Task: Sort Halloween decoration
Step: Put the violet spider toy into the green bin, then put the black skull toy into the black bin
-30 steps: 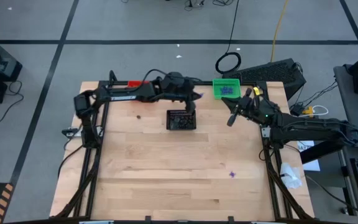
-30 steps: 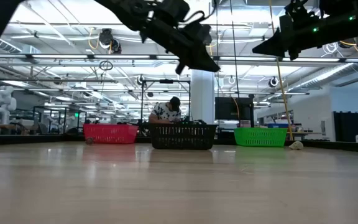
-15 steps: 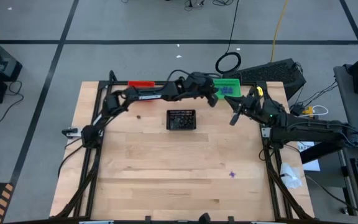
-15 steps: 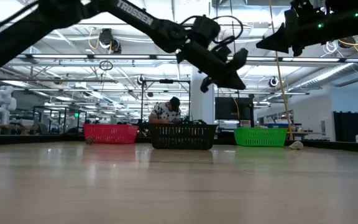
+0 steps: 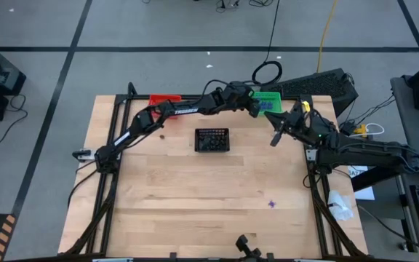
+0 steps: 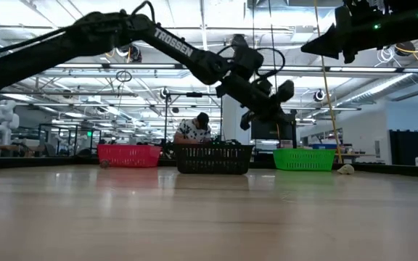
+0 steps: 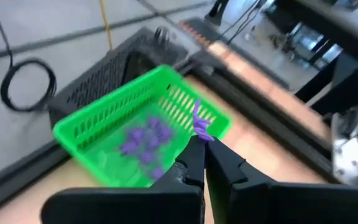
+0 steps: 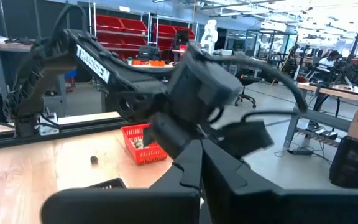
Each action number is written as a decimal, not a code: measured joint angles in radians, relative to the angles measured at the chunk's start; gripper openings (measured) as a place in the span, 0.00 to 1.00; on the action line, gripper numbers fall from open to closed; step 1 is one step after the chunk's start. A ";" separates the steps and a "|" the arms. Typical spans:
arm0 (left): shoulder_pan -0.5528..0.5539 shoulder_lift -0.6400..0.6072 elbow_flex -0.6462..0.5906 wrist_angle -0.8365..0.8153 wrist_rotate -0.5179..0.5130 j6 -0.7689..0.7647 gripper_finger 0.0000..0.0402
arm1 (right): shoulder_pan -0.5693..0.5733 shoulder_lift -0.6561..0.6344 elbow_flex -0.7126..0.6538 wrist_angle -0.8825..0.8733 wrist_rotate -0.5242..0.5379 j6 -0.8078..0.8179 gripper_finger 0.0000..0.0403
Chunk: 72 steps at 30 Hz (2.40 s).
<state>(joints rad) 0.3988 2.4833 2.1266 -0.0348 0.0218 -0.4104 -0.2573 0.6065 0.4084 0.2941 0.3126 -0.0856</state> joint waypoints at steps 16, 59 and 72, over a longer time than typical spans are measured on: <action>0.023 0.053 0.045 -0.073 0.042 -0.044 0.00 | 0.001 -0.004 0.000 0.000 -0.002 0.022 0.00; 0.025 -0.229 0.044 -0.433 0.304 0.544 0.02 | 0.004 -0.004 0.000 -0.017 -0.004 -0.008 0.00; -0.017 -0.411 0.044 -1.229 0.015 0.749 0.00 | 0.004 -0.004 0.000 -0.019 -0.005 -0.006 0.00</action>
<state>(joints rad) 0.3820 2.0727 2.1704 -1.2636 0.0363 0.3389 -0.2531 0.6022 0.4084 0.2751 0.3080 -0.0914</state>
